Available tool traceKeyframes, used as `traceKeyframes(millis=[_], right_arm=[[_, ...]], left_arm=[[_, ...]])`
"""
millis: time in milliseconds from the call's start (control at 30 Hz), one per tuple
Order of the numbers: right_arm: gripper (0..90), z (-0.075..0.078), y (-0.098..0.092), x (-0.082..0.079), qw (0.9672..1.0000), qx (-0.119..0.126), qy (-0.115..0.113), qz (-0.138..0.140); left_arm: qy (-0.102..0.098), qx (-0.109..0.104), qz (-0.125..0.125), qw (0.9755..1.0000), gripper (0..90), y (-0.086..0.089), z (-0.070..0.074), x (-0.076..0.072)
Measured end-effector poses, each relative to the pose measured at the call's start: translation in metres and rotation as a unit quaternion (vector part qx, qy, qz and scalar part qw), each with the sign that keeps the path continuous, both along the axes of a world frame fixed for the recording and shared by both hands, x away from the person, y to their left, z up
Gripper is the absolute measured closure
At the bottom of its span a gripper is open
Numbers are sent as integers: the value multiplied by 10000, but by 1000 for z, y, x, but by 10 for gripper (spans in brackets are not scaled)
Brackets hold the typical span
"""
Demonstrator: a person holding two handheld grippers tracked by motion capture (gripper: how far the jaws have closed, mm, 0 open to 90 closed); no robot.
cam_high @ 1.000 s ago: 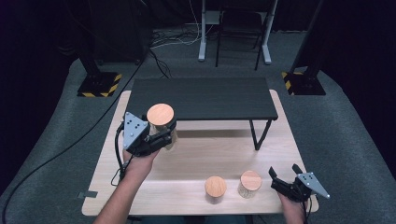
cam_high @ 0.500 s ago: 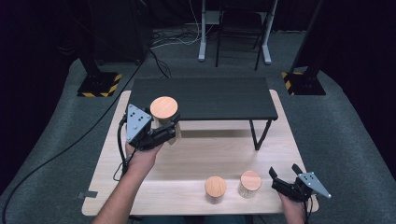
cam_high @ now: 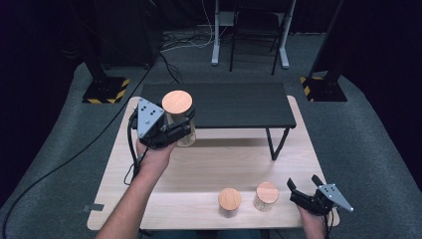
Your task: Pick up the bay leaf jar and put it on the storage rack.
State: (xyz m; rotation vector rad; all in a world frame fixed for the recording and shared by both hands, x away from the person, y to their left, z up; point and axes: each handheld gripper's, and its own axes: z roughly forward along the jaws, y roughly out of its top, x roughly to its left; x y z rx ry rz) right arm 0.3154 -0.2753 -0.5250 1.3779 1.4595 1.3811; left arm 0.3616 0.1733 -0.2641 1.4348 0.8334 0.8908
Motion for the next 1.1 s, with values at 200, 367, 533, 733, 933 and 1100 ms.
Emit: traceKeyframes(millis=[200,367,533,733,933,1100], right_arm=[[13,0,0,0,10000,-12,19,-6],[13,0,1,0,10000,-55,0,-15],[12,0,1,-1,10000,-76,-28,-37],[11,0,1,-1,10000,-37,-18,-73],[9,0,2,-2,10000,-66,-30,-60],[10,0,1,-2,10000,-41,-27,-61]], left_arm=[[-64,2,24,10000,252,2,4,1],[-59,-3,61,10000,252,0,8,6],[-103,42,104,9999,252,-2,12,12],[-123,74,173,9997,252,-5,11,19],[-104,34,291,9995,252,-1,11,25],[-126,14,278,9995,252,4,10,31]])
